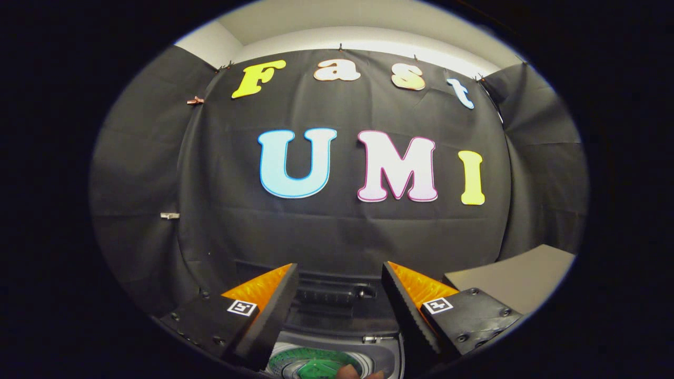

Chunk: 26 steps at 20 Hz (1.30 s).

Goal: Put the clothes into the washing machine and then close the washing machine lid.

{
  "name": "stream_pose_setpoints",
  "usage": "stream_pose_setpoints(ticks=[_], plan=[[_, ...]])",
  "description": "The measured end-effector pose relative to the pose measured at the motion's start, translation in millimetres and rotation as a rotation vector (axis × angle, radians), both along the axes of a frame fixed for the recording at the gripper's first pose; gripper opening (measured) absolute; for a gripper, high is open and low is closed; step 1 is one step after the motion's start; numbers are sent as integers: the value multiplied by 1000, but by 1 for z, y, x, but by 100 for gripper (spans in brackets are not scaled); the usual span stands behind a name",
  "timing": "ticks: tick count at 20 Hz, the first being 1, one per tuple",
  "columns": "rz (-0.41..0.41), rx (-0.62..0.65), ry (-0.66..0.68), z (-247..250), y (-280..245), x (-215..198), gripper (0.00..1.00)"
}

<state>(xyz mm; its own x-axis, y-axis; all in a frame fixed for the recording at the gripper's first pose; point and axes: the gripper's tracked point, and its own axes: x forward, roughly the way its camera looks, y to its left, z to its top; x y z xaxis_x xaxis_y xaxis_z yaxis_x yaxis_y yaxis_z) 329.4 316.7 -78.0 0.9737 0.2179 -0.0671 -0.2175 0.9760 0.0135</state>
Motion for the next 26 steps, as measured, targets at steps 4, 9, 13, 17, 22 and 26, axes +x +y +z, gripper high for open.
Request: stream_pose_setpoints(ticks=[4,9,13,17,22,26], plan=[[-45,15,-32,25,-11,46,99],[-60,-59,64,13,3,102,99],[-69,-96,156,-21,8,133,99],[-96,-106,268,-70,3,158,99],[-110,-84,379,-117,-4,170,99],[-100,-22,437,-136,-6,173,100]])
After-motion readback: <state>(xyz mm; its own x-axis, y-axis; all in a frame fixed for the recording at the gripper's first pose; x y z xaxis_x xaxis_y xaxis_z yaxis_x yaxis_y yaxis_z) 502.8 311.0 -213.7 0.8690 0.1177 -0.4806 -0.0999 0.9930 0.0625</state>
